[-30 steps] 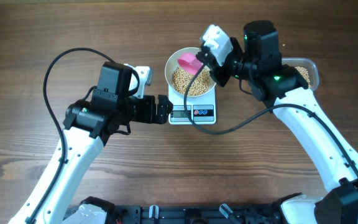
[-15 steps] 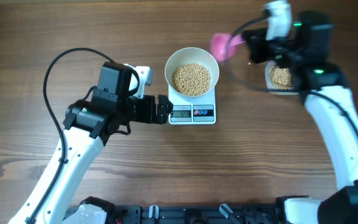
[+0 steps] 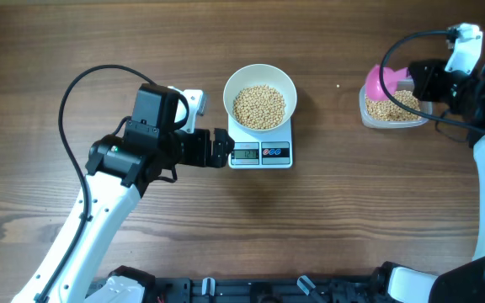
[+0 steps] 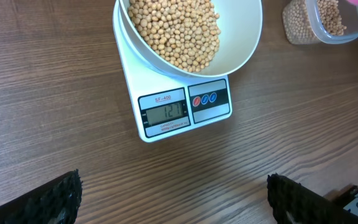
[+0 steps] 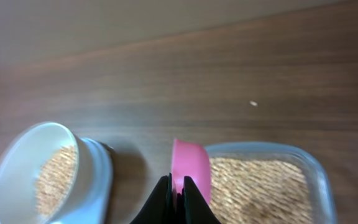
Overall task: Scoop item into bowl and weigh 150g on scale
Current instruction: 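Raise the emptied pink scoop and move it right to the tub, then lower the pink scoop into the tub and drag it through soybeans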
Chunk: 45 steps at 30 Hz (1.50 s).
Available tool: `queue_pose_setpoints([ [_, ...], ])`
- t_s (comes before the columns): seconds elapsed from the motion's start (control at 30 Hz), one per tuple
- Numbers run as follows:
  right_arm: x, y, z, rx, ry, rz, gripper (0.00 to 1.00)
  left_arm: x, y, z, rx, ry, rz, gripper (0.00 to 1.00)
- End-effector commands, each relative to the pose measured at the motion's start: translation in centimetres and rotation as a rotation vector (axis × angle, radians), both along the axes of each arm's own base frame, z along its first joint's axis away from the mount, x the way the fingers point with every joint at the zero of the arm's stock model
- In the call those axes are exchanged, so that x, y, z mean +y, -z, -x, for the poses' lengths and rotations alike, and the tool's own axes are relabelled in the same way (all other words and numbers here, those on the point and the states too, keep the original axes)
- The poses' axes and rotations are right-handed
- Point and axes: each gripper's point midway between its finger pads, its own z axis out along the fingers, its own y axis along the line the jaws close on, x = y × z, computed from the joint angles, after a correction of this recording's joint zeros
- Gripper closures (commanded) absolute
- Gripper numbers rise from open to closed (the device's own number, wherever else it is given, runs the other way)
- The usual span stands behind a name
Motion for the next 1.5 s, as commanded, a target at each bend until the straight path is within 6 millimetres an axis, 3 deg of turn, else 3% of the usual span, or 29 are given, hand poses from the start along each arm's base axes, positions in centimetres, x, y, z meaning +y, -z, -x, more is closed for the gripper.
queue_pose_setpoints([
  [0.0, -2.2, 0.6, 0.4, 0.015, 0.018, 0.178, 0.96, -0.3, 0.2, 0.2, 0.002, 0.023, 0.001, 0.00],
  [0.2, -3.5, 3.9, 0.7, 0.111, -0.043, 0.319, 0.96, -0.3, 0.2, 0.2, 0.002, 0.023, 0.001, 0.00],
  [0.77, -3.9, 11.5, -1.1, 0.266, -0.062, 0.265, 0.96, -0.3, 0.2, 0.2, 0.002, 0.023, 0.001, 0.00],
  [1.1, -1.2, 11.1, -1.6, 0.243, -0.076, 0.096, 0.96, -0.3, 0.2, 0.2, 0.002, 0.023, 0.001, 0.00],
  [1.47, -0.5, 10.8, -1.6, 0.248, -0.054, 0.010, 0.96, -0.3, 0.2, 0.2, 0.002, 0.023, 0.001, 0.00],
])
